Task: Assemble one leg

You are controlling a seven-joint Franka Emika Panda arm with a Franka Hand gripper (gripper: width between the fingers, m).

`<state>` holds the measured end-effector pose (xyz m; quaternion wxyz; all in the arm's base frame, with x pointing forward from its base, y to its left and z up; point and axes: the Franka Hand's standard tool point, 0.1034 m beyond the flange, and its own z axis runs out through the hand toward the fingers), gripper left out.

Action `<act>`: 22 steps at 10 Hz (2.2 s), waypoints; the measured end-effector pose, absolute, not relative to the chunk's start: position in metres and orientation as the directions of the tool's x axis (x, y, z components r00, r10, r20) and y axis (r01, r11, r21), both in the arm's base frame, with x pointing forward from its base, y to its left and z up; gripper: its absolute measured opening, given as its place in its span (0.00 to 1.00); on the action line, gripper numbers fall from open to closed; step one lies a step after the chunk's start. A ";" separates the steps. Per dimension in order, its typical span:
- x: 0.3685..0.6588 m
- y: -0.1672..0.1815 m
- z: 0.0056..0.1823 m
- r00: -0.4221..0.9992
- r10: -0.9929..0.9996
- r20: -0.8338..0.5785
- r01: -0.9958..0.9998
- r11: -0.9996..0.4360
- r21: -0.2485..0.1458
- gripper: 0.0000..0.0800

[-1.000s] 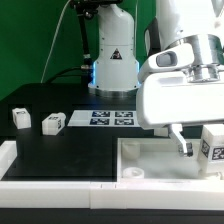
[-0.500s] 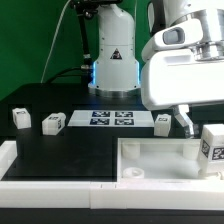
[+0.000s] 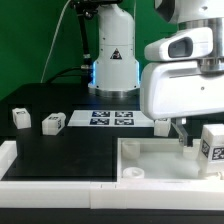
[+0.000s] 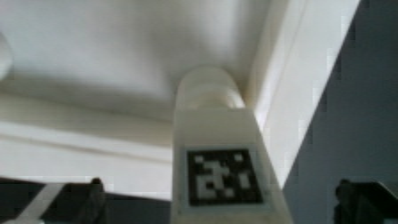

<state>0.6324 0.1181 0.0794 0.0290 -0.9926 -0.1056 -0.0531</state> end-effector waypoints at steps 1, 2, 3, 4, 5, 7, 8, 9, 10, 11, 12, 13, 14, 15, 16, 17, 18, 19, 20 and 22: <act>0.628 0.112 0.080 0.975 0.218 -0.030 0.216 -0.974 -0.060 0.81; 0.632 0.111 0.080 0.971 0.221 -0.088 0.215 -0.974 -0.069 0.81; 0.634 0.113 0.079 0.971 0.222 -0.093 0.216 -0.974 -0.070 0.81; 0.635 0.114 0.079 0.972 0.223 -0.077 0.218 -0.974 -0.068 0.81; 0.635 0.113 0.079 0.972 0.222 -0.078 0.217 -0.974 -0.068 0.81; 0.635 0.113 0.078 0.972 0.222 -0.078 0.217 -0.974 -0.068 0.37; 0.635 0.113 0.078 0.972 0.221 -0.078 0.216 -0.974 -0.068 0.36; 0.635 0.113 0.078 0.974 0.212 -0.078 0.207 -0.976 -0.068 0.36; 0.635 0.113 0.078 0.981 0.175 -0.081 0.170 -0.983 -0.065 0.36; 0.635 0.113 0.078 0.992 0.099 -0.076 0.094 -0.993 -0.066 0.36; 0.632 0.115 0.078 0.993 -0.101 -0.062 -0.105 -0.993 -0.061 0.36; 0.627 0.120 0.077 0.962 -0.268 -0.054 -0.271 -0.961 -0.054 0.36; 0.626 0.123 0.077 0.902 -0.430 -0.048 -0.432 -0.901 -0.047 0.36; 0.626 0.125 0.077 0.834 -0.549 -0.045 -0.551 -0.833 -0.042 0.36; 0.626 0.126 0.077 0.781 -0.623 -0.045 -0.625 -0.780 -0.038 0.36; 0.627 0.128 0.077 0.696 -0.717 -0.046 -0.718 -0.695 -0.032 0.36; 0.627 0.128 0.077 0.673 -0.739 -0.046 -0.740 -0.672 -0.031 0.36; 0.627 0.128 0.077 0.677 -0.734 -0.046 -0.735 -0.677 -0.031 0.36; 0.626 0.128 0.077 0.717 -0.695 -0.047 -0.697 -0.717 -0.028 0.36; 0.627 0.129 0.080 0.839 -0.540 -0.060 -0.542 -0.840 -0.022 0.73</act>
Offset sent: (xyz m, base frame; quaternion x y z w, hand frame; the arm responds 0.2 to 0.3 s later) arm -0.0068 0.0084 0.0020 0.0114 0.0111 0.0038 0.9999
